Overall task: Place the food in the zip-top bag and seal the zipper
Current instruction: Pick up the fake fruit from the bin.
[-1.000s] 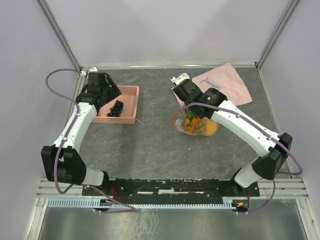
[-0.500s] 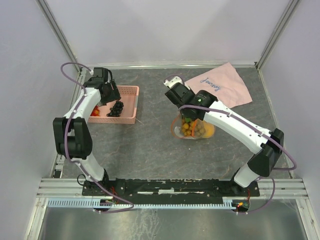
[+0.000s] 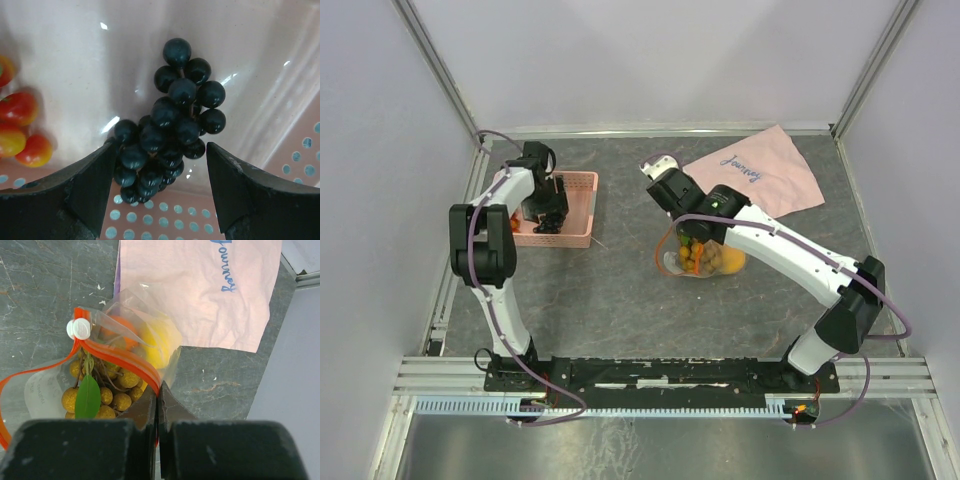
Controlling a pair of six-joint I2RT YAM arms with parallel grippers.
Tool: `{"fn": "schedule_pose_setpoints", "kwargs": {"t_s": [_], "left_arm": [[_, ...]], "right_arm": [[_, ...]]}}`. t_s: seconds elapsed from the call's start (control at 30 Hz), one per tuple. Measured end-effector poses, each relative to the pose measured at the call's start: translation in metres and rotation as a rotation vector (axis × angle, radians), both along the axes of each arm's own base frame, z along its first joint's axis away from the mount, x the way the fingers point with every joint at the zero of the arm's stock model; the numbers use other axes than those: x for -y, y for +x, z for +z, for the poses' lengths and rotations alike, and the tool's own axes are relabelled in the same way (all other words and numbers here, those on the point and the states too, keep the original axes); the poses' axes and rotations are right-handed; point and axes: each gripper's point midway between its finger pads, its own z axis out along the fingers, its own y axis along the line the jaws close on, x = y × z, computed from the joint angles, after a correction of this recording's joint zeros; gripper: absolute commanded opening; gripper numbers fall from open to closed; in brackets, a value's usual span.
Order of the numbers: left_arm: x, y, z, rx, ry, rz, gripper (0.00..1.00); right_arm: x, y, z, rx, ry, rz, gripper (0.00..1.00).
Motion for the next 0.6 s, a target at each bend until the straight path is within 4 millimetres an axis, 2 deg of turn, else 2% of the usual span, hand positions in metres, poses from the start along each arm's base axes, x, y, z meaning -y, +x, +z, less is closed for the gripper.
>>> {"fn": "schedule_pose_setpoints", "kwargs": {"t_s": [0.23,0.33,0.4,0.53,0.6], "left_arm": [[0.004,-0.001,-0.032,-0.088,-0.017,-0.035,0.78],[0.006,0.003,-0.03,-0.081,-0.023,-0.045,0.73],[0.006,0.003,-0.033,-0.09,-0.023,-0.052,0.65],[0.007,0.005,-0.032,-0.09,-0.028,-0.058,0.41],[0.008,0.005,-0.032,-0.091,-0.034,-0.06,0.35]], "right_arm": [[-0.003,-0.001,-0.009,-0.017,0.003,0.018,0.01],[-0.005,-0.001,-0.012,-0.022,0.008,0.024,0.02],[-0.007,-0.001,-0.013,-0.025,0.014,0.028,0.02],[-0.009,-0.001,-0.013,-0.026,0.022,0.033,0.02],[-0.009,-0.001,-0.013,-0.026,0.023,0.034,0.02]]}}
